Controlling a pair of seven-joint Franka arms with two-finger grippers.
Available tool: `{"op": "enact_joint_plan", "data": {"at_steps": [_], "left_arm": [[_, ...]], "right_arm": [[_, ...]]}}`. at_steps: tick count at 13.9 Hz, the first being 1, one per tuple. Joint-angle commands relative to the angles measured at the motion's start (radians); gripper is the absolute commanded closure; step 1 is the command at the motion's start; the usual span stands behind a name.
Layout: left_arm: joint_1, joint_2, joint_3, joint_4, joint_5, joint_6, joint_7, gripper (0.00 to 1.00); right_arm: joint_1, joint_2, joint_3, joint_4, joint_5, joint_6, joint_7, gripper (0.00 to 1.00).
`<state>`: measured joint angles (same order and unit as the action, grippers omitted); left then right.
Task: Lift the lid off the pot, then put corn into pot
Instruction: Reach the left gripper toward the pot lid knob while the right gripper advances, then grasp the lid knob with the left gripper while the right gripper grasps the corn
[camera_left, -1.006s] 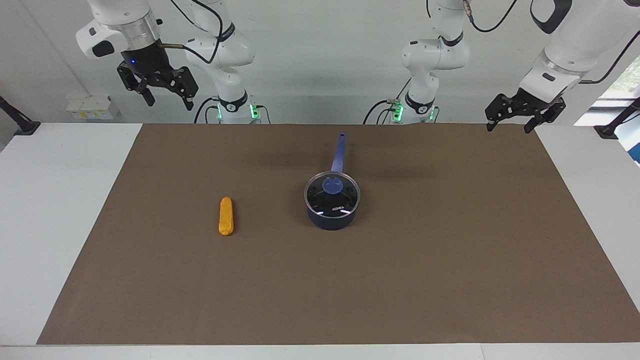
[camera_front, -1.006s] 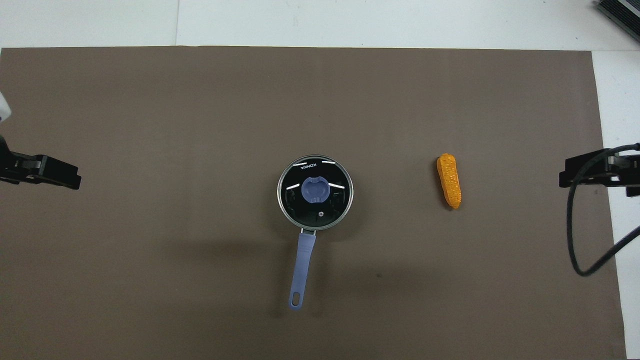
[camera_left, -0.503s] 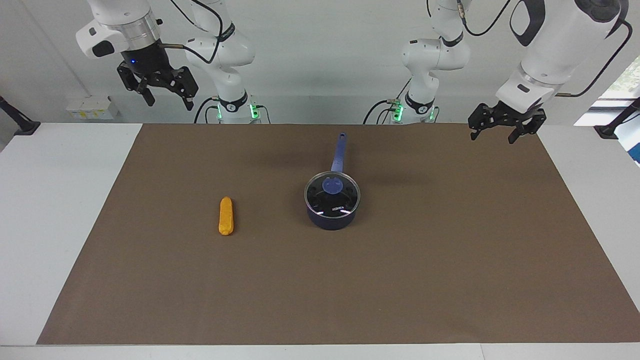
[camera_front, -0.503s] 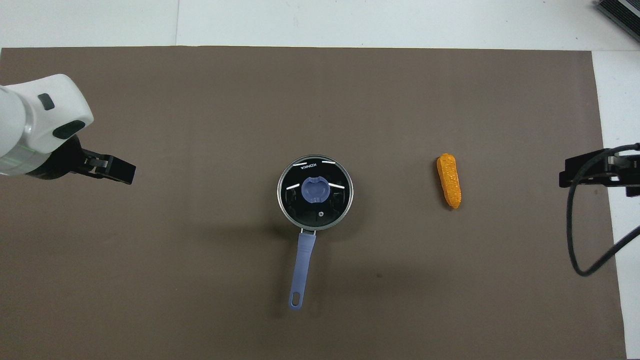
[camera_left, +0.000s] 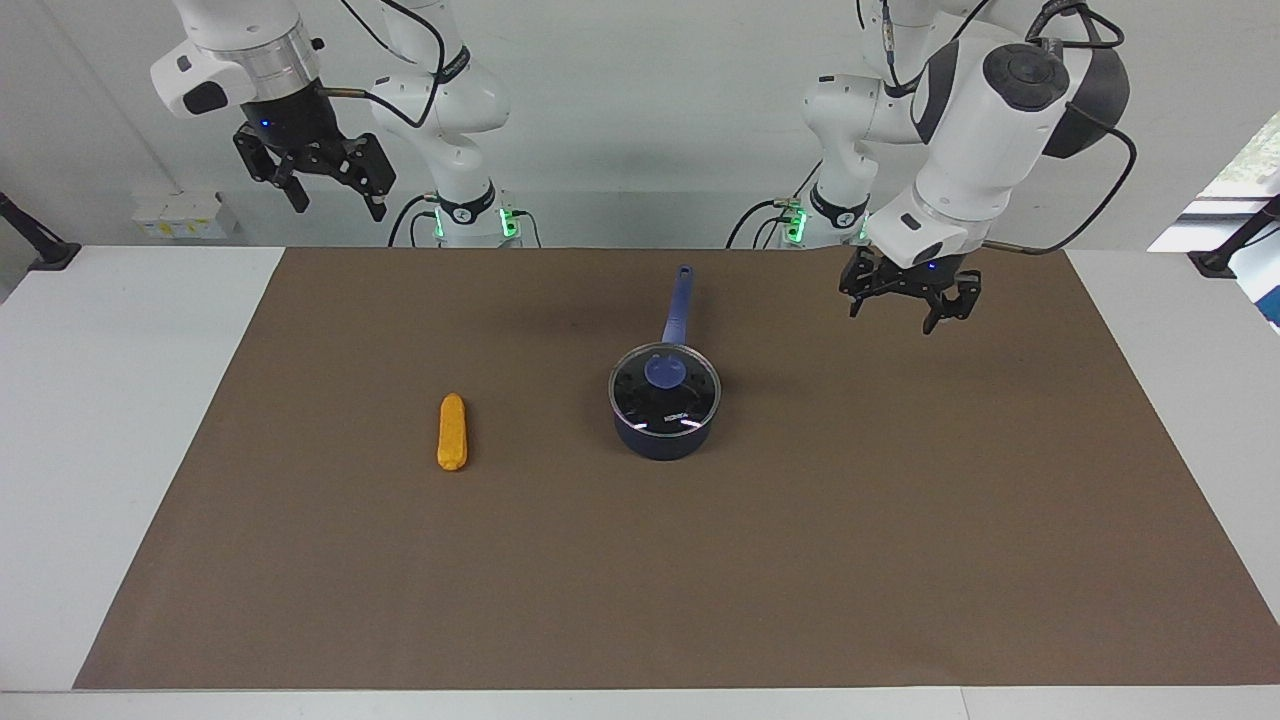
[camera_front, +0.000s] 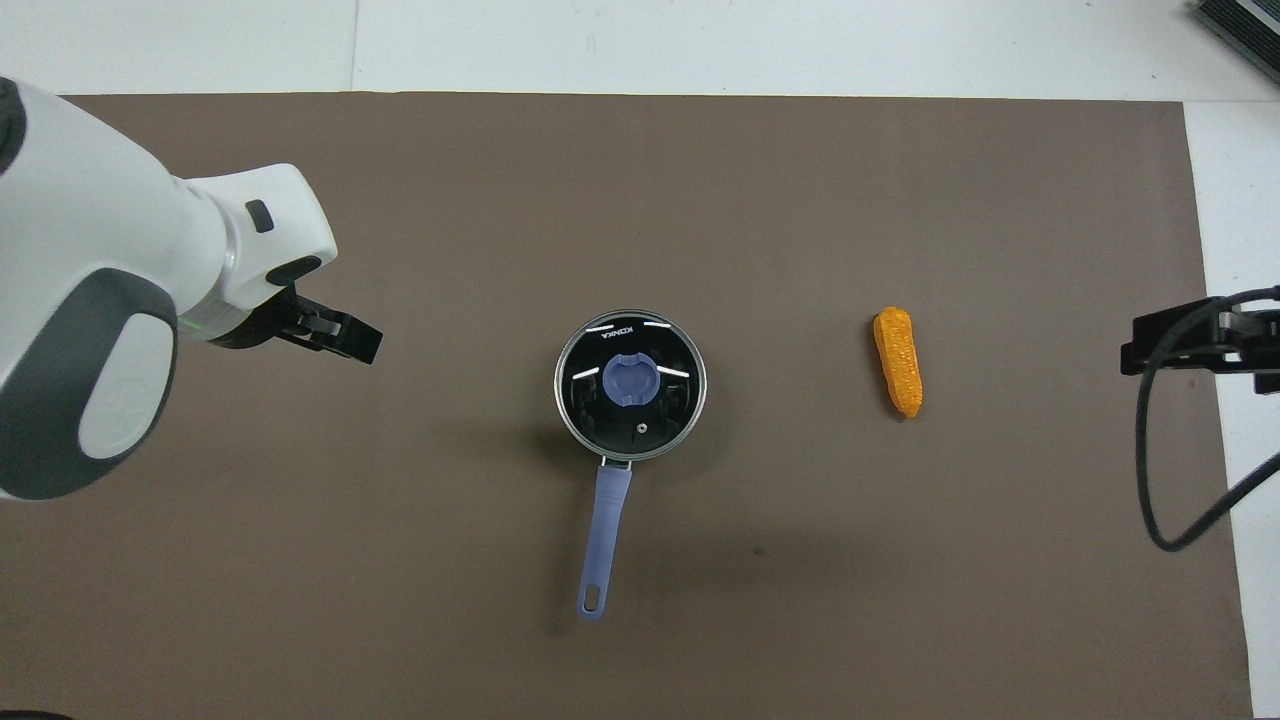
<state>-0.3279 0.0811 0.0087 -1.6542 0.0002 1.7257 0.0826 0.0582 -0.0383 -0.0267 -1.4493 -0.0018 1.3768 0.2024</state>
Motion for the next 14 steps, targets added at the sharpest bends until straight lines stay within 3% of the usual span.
{"op": "enact_joint_plan", "data": {"at_steps": [1, 8, 14], "left_arm": [[-0.062, 0.026, 0.014, -0.004, 0.014, 0.055, -0.026, 0.0], [-0.209, 0.127, 0.014, 0.025, 0.014, 0.147, -0.249, 0.0], [-0.339, 0.245, 0.014, 0.134, 0.003, 0.149, -0.463, 0.0]], "right_arm": [[-0.02, -0.028, 0.001, -0.048, 0.016, 0.033, -0.024, 0.0], [-0.026, -0.028, -0.002, -0.218, 0.016, 0.264, -0.023, 0.0], [-0.024, 0.034, -0.001, -0.351, 0.016, 0.428, -0.034, 0.0]]}}
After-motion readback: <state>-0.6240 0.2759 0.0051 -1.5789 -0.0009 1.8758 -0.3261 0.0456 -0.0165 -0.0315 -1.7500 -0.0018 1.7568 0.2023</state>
